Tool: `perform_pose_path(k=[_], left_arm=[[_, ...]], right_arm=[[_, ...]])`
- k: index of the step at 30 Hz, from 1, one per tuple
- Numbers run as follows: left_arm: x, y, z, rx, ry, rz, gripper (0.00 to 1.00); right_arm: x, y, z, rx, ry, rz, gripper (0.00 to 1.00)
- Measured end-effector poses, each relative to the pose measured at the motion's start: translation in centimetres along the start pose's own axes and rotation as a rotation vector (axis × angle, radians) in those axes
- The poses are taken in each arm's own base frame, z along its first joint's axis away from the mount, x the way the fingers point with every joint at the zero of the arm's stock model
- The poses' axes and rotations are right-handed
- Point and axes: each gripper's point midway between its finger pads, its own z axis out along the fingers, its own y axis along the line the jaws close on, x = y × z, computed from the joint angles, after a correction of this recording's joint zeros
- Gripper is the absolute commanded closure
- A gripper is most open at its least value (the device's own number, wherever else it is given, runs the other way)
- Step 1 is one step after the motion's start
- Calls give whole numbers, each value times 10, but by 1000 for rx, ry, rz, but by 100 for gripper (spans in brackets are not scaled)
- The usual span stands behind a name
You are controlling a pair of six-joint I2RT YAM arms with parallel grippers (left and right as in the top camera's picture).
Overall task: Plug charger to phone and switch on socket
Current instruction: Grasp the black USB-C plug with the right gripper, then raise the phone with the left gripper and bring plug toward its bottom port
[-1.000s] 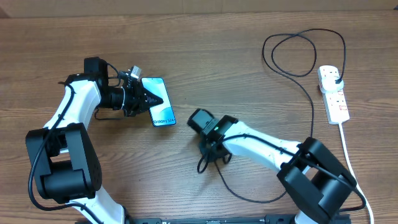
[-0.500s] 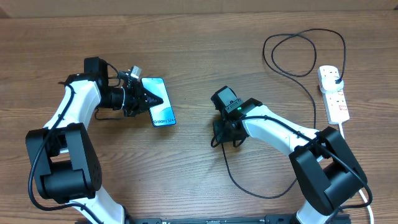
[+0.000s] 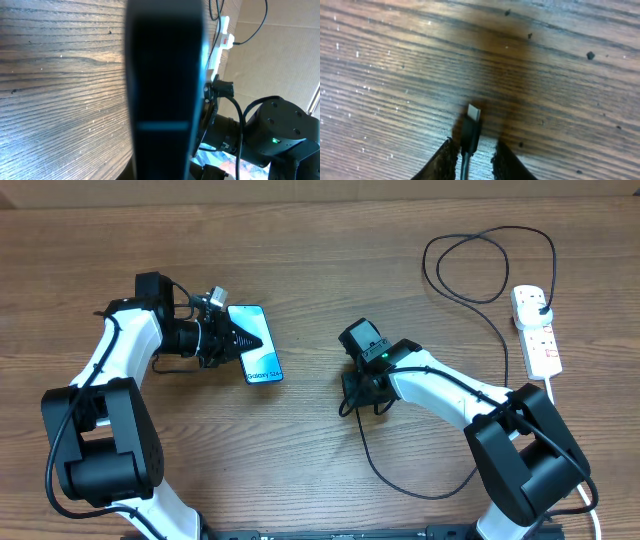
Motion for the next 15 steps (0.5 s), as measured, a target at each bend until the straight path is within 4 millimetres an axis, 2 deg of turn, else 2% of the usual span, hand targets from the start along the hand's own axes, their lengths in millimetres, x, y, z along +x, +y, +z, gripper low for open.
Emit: perform_pose_path(k=[5, 10, 15], left_arm=[[0, 0, 0, 0, 0, 0, 96], [0, 0, 0, 0, 0, 0, 96], [1, 0, 0, 1, 2, -3, 96]], right_arm=[[-1, 4, 1, -1, -12, -13, 83], [0, 5, 1, 0, -12, -16, 96], [3, 4, 1, 3, 0, -7, 96]])
